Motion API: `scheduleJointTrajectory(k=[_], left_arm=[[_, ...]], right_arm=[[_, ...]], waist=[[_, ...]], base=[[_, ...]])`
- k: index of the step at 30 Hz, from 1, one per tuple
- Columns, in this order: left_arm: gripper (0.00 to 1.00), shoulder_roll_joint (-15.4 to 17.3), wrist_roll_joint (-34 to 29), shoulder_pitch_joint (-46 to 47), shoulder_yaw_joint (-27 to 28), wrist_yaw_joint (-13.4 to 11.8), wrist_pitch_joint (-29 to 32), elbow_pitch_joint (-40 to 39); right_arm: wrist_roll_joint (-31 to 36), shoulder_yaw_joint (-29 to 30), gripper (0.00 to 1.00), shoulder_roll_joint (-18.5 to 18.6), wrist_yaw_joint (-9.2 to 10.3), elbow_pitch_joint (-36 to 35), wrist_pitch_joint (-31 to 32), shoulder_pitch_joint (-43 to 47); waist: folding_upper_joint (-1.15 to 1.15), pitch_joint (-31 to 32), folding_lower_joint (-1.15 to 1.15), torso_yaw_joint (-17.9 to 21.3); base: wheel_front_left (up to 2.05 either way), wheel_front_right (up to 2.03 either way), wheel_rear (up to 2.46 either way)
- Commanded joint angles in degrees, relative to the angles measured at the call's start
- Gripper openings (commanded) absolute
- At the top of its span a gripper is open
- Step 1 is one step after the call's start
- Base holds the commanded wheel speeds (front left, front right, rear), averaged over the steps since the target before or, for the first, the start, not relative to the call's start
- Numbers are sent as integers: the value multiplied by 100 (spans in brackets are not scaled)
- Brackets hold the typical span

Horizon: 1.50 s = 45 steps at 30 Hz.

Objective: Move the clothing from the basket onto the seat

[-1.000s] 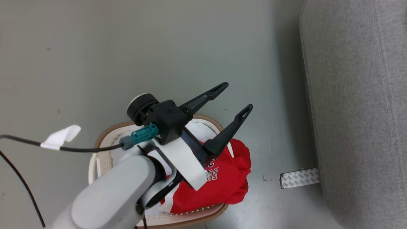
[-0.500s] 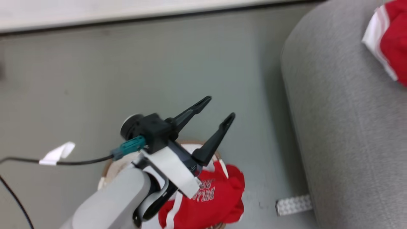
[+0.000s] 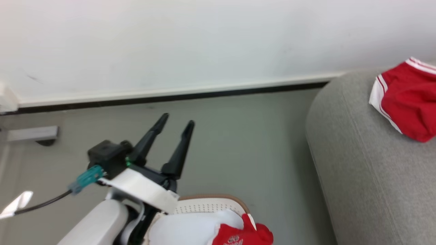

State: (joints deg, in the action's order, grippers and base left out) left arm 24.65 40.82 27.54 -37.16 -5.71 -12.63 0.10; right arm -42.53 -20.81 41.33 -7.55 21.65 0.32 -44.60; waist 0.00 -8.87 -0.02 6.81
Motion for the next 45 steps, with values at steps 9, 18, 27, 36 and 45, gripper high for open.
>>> scheduleJointTrajectory(k=[9,18,27,36,45], left_arm=[[100,231,98,-948,803,-494,-240,-196],[100,-192,-434,-1936,1687,-578,-251,-492],[100,-641,-1051,-2800,2392,-205,-252,-405],[100,-976,-1396,-2886,2735,170,-253,-271],[100,-1177,-1592,-2901,2954,377,-253,-190]], right_arm=[[480,527,100,-919,12,-1223,-354,1473],[1294,1124,100,-2345,12,-2129,-666,3515],[1693,1412,100,-3137,12,-2112,-1156,4385],[1836,1367,100,-3283,12,-2013,-1202,4257],[1840,1317,100,-3316,12,-2001,-1202,4185]], waist=[[0,631,2,-541],[0,787,2,-647],[0,851,2,-541],[0,814,2,-499],[0,784,2,-406]], base=[[0,0,0],[0,0,0],[0,0,0],[0,0,0],[0,0,0]])
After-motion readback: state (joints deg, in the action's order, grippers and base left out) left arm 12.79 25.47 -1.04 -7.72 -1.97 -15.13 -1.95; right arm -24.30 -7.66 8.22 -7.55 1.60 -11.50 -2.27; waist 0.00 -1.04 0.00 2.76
